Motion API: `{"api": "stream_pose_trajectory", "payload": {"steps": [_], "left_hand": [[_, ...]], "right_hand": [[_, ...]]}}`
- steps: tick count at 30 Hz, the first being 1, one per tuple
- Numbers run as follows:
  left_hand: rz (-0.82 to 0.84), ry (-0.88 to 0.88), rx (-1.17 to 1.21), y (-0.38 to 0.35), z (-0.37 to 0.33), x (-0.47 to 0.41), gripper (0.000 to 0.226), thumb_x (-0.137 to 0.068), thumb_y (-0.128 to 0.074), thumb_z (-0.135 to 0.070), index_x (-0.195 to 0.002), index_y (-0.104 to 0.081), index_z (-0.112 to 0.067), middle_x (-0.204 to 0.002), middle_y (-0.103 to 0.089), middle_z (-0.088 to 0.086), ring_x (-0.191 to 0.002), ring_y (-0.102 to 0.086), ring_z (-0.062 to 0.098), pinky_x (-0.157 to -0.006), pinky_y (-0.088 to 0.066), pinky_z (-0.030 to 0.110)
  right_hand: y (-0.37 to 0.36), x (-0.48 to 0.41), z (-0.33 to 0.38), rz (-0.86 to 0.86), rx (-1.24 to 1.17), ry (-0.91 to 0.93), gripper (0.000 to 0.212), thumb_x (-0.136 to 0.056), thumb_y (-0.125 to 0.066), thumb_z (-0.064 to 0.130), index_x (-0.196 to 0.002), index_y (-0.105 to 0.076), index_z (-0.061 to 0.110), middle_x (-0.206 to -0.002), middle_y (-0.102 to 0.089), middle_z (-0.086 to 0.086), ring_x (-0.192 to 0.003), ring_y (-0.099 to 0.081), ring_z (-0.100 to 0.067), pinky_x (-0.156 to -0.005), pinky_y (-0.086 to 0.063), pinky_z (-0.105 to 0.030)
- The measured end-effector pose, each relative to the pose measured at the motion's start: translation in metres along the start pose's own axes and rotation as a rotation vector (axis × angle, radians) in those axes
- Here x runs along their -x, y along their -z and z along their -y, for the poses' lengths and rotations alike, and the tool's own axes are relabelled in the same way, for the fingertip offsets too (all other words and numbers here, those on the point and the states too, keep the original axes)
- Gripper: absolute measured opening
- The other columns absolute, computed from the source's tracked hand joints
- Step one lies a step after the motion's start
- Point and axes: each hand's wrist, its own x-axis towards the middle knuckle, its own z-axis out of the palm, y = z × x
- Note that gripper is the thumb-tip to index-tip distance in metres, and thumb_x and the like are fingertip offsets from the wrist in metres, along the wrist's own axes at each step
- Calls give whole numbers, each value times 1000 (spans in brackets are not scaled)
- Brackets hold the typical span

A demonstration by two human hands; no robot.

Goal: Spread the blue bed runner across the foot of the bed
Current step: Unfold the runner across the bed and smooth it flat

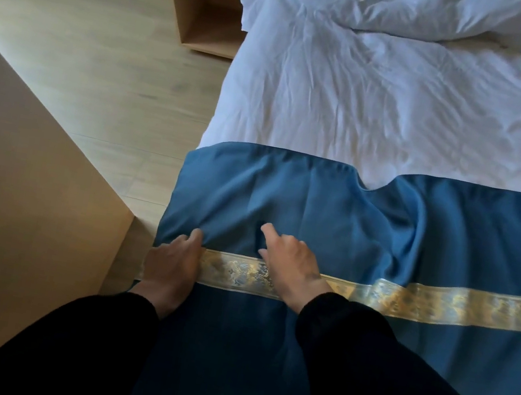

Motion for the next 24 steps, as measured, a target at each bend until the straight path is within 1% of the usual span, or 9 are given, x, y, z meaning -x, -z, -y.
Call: {"api": "stream_pose_trajectory", "payload": {"steps": [3, 7, 9, 12, 15, 17, 19, 22, 24], "left_hand": [[-53, 72, 45, -2, 13, 0, 14, -92, -35, -17, -79, -31, -21, -86, -60, 8, -78, -59, 37, -60, -33, 36], [-70, 183, 46, 6, 44, 2, 15, -89, -42, -23, -78, -32, -22, -74, -55, 3, -72, -59, 34, -56, -33, 35], [-79, 246, 1, 11, 64, 2, 11, -89, -45, -24, -82, -36, -21, -81, -61, 7, -76, -61, 35, -59, -34, 34], [-51, 284, -58, 13, 88, 1, 14, -89, -47, -25, -86, -35, -21, -88, -64, 13, -79, -62, 36, -59, -35, 34], [4, 255, -31, 11, 88, -4, 16, -91, -44, -32, -94, -42, -16, -97, -62, 14, -86, -60, 36, -63, -37, 35], [-18, 187, -22, 13, 79, -12, 21, -92, -44, -34, -97, -49, -15, -102, -59, 12, -91, -58, 35, -67, -42, 38], [-54, 126, 8, 17, 67, -23, 24, -92, -47, -33, -108, -53, -16, -110, -56, 10, -96, -57, 33, -74, -44, 39], [-75, 36, 66, 23, 52, -46, 37, -94, -45, -32, -129, -45, -22, -125, -50, 6, -105, -55, 29, -79, -43, 38], [-76, 13, 116, 27, 42, -64, 38, -96, -38, -36, -133, -41, -27, -132, -44, 3, -109, -53, 28, -80, -45, 39]], "right_hand": [[-2, -9, 11, -2, -55, 48, 30, -95, -52, 29, -118, -43, 12, -99, -66, -13, -90, -61, -39, -68, -46, -40], [-8, -18, 39, -24, -129, 152, 36, -93, -54, 30, -123, -44, 13, -103, -62, -12, -92, -61, -38, -71, -46, -40], [-10, -22, 53, -15, -163, 185, 38, -93, -55, 28, -125, -44, 12, -106, -58, -12, -96, -58, -35, -75, -47, -41], [-13, -29, 62, -14, -151, 236, 35, -92, -55, 27, -122, -47, 11, -108, -54, -10, -102, -52, -28, -78, -45, -38], [-11, -35, 55, -50, -108, 235, 32, -91, -55, 26, -118, -51, 10, -109, -54, -11, -102, -50, -28, -80, -45, -38], [-6, -43, 48, -104, -58, 210, 29, -90, -56, 25, -114, -55, 9, -106, -54, -12, -99, -50, -30, -81, -46, -41], [-1, -54, 42, -148, 7, 182, 26, -88, -59, 24, -109, -59, 9, -103, -54, -14, -95, -50, -32, -80, -45, -42], [10, -73, 39, -152, 56, 139, 23, -89, -57, 26, -106, -61, 10, -109, -52, -15, -97, -50, -35, -81, -41, -42], [16, -84, 39, -126, 51, 115, 23, -92, -52, 27, -105, -59, 10, -119, -47, -16, -100, -51, -35, -80, -42, -41]]}}
